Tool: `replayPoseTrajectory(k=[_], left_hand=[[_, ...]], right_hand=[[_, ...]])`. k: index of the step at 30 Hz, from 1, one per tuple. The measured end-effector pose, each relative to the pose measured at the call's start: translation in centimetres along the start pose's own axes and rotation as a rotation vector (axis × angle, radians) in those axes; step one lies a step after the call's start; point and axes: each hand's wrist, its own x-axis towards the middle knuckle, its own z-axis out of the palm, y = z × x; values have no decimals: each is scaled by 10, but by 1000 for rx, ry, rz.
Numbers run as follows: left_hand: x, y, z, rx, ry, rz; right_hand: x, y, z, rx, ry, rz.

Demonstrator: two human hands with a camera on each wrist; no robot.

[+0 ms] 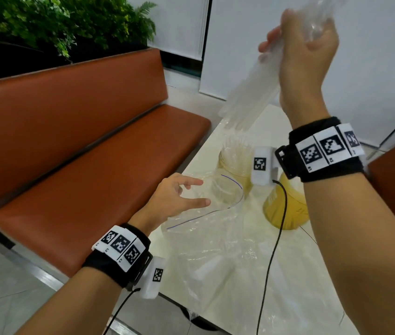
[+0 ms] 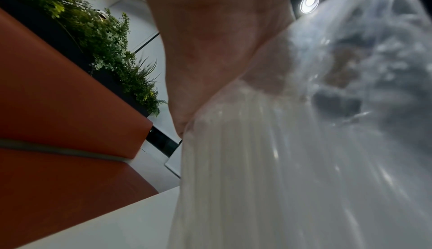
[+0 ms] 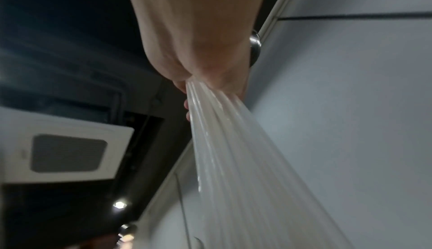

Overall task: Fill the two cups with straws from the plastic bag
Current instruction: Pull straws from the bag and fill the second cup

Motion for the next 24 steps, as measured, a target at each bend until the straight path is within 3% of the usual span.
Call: replayPoseTrajectory(k=[7,15,20,24], left_hand=[[-5,1,-6,-6,-29,36],[-3,0,-9,-62,-55,35],[1,2,-7,-76,-62,46],[3,2,-6,-99,-64,58]], right_hand=[[-5,120,-41,-159,203,91],[-32,216,-61,-337,102,227],[-51,236,-69,-524,2,410],[-48,223,-67,-459,-24,246]])
